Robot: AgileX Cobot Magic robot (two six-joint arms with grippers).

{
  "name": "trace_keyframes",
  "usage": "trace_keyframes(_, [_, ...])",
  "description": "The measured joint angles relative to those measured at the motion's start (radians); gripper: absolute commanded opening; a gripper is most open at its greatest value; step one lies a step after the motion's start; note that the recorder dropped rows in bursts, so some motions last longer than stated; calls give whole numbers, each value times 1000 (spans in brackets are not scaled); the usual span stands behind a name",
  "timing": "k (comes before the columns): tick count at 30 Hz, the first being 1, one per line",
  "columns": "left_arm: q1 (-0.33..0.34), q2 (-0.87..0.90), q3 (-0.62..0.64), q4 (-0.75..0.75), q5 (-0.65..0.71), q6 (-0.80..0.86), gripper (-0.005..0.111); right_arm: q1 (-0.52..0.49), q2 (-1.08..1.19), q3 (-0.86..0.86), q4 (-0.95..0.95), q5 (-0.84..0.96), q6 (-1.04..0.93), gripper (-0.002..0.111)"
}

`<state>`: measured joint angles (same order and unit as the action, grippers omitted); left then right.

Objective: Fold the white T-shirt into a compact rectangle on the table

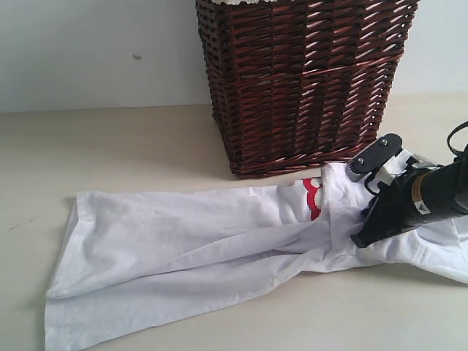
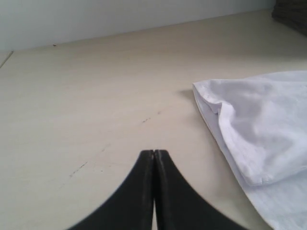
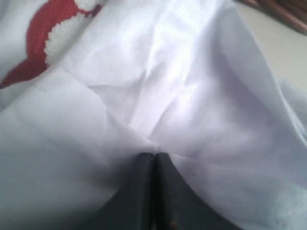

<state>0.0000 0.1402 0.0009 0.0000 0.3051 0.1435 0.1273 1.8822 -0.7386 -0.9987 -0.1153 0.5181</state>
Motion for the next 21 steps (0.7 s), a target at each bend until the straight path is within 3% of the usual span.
trace_keyframes(7, [0, 0, 0, 0, 0, 0, 0, 4, -31, 15, -50, 115, -93, 1])
trace_keyframes(13, [0, 0, 0, 0, 0, 0, 0, 4, -254, 79, -12, 129, -159, 1])
trace_keyframes(16, [0, 0, 0, 0, 0, 0, 0, 4, -323, 79, 23, -78, -91, 1])
trace_keyframes(18, [0, 0, 0, 0, 0, 0, 0, 4, -298, 79, -36, -364, 12, 1])
trace_keyframes(21, [0, 0, 0, 0, 0, 0, 0, 4, -143, 25, -336, -794, 265, 1])
